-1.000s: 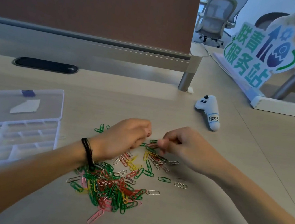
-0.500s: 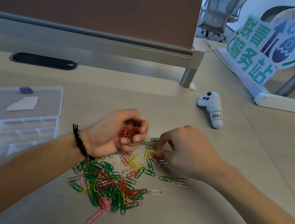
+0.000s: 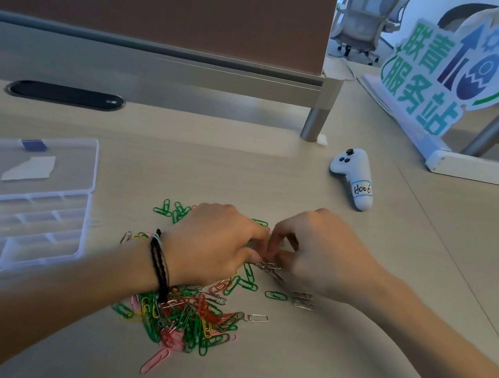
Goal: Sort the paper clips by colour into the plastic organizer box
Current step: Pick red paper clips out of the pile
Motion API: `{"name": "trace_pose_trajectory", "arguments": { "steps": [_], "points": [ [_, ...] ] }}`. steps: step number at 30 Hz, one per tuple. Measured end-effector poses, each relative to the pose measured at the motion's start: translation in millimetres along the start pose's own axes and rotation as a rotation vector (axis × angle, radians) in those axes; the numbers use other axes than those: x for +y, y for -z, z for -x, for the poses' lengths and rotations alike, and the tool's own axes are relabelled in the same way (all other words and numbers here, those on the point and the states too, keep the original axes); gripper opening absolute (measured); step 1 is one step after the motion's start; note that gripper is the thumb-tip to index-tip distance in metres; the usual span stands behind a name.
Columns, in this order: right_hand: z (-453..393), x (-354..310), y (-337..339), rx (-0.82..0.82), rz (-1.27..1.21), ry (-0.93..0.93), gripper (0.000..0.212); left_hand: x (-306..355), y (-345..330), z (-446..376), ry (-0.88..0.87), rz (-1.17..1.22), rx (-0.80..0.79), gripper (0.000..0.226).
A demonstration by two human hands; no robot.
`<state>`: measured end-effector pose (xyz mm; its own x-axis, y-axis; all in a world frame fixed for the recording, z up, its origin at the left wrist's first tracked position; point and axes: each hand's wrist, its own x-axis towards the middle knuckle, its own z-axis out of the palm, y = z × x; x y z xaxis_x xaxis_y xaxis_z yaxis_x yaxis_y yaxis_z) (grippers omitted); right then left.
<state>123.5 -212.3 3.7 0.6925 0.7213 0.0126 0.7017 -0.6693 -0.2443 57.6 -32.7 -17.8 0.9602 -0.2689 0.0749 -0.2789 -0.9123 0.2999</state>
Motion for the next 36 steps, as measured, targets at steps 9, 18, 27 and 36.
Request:
{"name": "trace_pose_trajectory", "arguments": {
  "steps": [9,18,27,36],
  "points": [
    [10.4,6.8,12.8,-0.200,0.067,-0.028,0.014,-5.3,13.2,-3.2,0.046,0.086,-0.068,0.008],
    [-3.7,-22.7,10.1,-0.124,0.290,0.094,0.022,-3.5,14.1,-2.7,0.003,-0.213,-0.073,0.013],
    [-2.0,-35.1,11.5,-0.196,0.638,0.287,0.039,0.9,21.5,-5.1,-0.012,-0.276,-0.174,0.004],
    [6.7,-5.5,4.7,-0.063,0.195,0.100,0.016,-18.6,31.4,8.9,0.048,0.166,-0.236,0.025]
  ]
}}
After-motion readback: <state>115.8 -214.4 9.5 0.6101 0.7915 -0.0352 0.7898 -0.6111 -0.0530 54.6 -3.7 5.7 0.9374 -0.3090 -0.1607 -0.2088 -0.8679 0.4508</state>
